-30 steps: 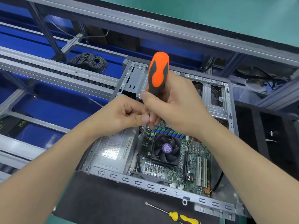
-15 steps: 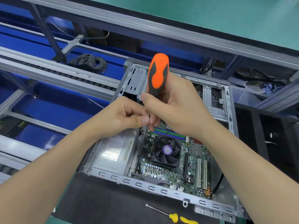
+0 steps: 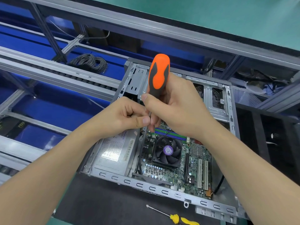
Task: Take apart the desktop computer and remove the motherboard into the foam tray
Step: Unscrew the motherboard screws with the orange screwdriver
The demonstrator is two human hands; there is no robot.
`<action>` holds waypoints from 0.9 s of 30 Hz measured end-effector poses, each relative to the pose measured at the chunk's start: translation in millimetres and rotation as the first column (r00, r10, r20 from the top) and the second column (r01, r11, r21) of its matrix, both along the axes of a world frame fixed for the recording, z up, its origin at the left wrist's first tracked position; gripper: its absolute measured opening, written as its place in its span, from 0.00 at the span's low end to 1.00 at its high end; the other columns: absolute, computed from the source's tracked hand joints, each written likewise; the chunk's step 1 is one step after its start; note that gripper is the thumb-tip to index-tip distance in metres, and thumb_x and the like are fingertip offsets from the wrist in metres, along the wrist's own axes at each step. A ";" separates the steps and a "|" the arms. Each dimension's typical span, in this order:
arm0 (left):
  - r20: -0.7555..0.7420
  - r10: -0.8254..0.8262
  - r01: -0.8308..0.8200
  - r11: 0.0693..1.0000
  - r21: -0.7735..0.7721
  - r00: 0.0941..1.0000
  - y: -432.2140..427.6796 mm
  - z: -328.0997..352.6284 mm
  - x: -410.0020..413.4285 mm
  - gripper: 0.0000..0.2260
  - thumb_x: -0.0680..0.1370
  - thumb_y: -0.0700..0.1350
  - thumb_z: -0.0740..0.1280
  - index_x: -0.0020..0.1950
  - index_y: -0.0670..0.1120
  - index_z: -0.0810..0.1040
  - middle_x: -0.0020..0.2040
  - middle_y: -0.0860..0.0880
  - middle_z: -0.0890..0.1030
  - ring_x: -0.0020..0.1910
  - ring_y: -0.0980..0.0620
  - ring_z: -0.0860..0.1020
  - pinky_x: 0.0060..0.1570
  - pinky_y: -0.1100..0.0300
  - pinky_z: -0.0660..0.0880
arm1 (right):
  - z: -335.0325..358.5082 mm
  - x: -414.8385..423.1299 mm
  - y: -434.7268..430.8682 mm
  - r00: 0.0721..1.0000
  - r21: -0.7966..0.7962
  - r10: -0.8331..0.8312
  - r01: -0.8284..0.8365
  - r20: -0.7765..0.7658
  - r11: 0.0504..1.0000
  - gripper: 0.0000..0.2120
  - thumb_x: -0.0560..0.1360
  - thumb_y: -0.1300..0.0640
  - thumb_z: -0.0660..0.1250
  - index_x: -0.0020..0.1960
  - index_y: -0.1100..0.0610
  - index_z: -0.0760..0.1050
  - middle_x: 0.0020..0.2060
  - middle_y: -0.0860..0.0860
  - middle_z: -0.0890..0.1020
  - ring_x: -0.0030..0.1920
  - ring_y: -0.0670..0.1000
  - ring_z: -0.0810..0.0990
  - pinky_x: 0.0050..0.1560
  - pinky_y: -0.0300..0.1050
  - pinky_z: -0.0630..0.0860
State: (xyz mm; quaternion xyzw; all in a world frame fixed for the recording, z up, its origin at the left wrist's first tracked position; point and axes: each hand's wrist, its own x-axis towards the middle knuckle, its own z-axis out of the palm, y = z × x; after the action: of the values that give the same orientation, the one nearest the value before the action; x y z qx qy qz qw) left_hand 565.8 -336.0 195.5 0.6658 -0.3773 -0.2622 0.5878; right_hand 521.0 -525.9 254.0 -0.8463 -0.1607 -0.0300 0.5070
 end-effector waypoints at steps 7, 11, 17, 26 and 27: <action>0.006 0.015 -0.015 1.000 0.003 1.000 0.3 -2.2 1.7 0.12 0.79 0.50 0.70 0.47 0.42 0.86 0.37 0.30 0.79 0.30 0.34 0.69 0.31 0.56 0.63 | -2.1 0.3 -0.3 1.000 0.024 0.006 -0.006 -0.008 1.000 0.08 0.79 0.59 0.67 0.48 0.61 0.69 0.30 0.55 0.82 0.25 0.54 0.84 0.27 0.56 0.81; 0.006 0.017 -0.017 1.000 0.017 1.000 1.1 -4.0 1.8 0.09 0.81 0.40 0.67 0.47 0.39 0.86 0.28 0.48 0.75 0.26 0.60 0.64 0.32 0.71 0.64 | -4.3 -0.3 -0.2 1.000 0.043 0.011 -0.010 -0.019 0.999 0.09 0.80 0.59 0.67 0.48 0.61 0.68 0.30 0.56 0.82 0.25 0.55 0.84 0.26 0.57 0.80; -0.009 0.003 -0.003 1.000 -0.025 1.000 1.1 -2.6 0.6 0.18 0.78 0.58 0.71 0.48 0.42 0.86 0.34 0.26 0.75 0.26 0.50 0.66 0.32 0.69 0.64 | -3.5 0.4 0.0 1.000 0.025 0.012 -0.012 0.006 1.000 0.08 0.79 0.58 0.67 0.47 0.60 0.69 0.29 0.54 0.83 0.25 0.54 0.84 0.27 0.55 0.81; 0.008 -0.002 0.003 1.000 -0.015 1.000 1.3 -3.9 2.2 0.13 0.79 0.52 0.70 0.47 0.42 0.85 0.32 0.28 0.74 0.26 0.55 0.65 0.32 0.68 0.63 | -0.4 1.3 1.4 1.000 -0.008 0.005 -0.005 0.014 1.000 0.08 0.79 0.58 0.67 0.47 0.59 0.69 0.28 0.54 0.83 0.26 0.53 0.84 0.29 0.54 0.81; 0.003 -0.005 0.005 1.000 -0.020 1.000 1.4 -4.3 2.5 0.14 0.79 0.52 0.70 0.47 0.41 0.85 0.33 0.28 0.74 0.26 0.56 0.65 0.32 0.68 0.63 | -0.2 0.9 1.4 1.000 -0.012 0.005 -0.005 0.015 1.000 0.08 0.79 0.58 0.67 0.47 0.59 0.69 0.28 0.54 0.83 0.26 0.53 0.84 0.29 0.54 0.81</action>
State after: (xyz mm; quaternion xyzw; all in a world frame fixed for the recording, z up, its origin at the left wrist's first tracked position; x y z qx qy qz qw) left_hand 568.3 -334.7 191.2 0.6594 -0.3826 -0.2589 0.5931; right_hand 522.0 -524.5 253.8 -0.8488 -0.1667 -0.0342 0.5006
